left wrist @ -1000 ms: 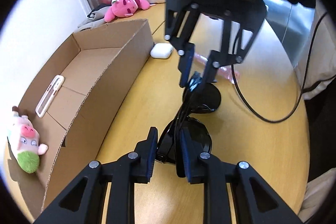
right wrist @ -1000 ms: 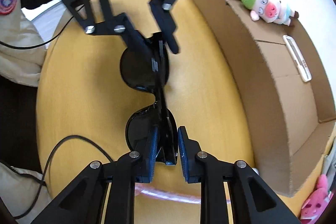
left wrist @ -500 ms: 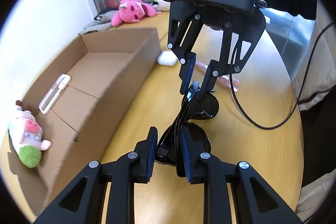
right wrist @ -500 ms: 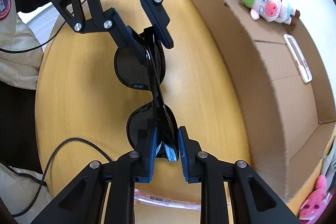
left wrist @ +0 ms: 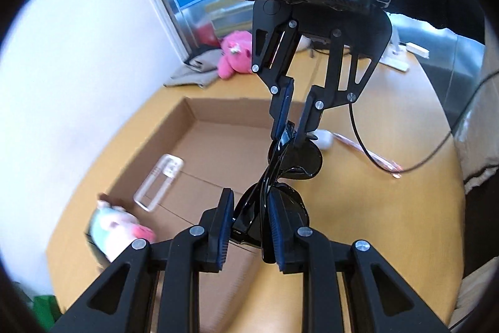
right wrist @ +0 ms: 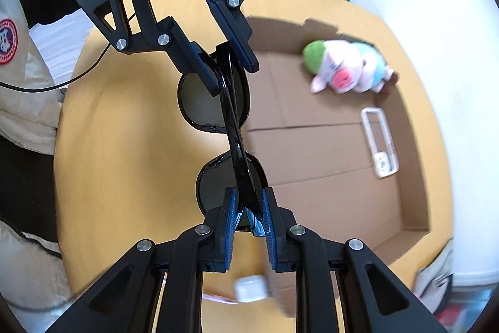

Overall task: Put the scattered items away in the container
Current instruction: 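Carry the sunglasses with both grippers over the box and lower them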

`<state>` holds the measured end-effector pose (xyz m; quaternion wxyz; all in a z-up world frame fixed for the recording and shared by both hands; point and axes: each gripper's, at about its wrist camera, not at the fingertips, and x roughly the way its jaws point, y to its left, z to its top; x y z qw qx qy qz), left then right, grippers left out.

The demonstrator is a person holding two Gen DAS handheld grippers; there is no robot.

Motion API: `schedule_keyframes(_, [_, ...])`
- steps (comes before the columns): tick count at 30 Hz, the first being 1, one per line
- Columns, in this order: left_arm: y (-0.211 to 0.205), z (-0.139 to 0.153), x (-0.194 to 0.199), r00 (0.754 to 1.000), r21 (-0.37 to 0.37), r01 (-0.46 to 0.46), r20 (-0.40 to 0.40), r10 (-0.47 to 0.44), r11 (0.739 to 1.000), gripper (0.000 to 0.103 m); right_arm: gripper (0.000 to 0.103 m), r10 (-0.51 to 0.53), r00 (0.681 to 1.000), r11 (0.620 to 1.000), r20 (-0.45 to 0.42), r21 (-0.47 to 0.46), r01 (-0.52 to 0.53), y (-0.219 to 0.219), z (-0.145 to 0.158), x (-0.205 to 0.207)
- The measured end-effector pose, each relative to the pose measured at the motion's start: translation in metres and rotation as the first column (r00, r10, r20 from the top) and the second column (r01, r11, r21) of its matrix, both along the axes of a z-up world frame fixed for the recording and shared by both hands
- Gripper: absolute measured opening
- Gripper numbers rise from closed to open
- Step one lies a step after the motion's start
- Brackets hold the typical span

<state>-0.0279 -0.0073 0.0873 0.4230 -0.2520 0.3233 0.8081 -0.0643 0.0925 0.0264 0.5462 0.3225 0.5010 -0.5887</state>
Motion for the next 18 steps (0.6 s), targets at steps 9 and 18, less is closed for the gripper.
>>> schedule_keyframes(9, [0.005,0.025,-0.088,1.0,0.011,-0.007,-0.029,0.008,1.0,0.022,0.018,-0.022,0.999,0.999,-0.045,0.023,0.024,-0.021,0.031,-0.092])
schedule_keyframes(18, [0.006,-0.02,-0.182,0.996,-0.059,-0.036,0.082,0.041,0.998,0.022,0.018,-0.028,0.997,0.999,0.066,0.042,0.025,-0.055,-0.02,-0.196])
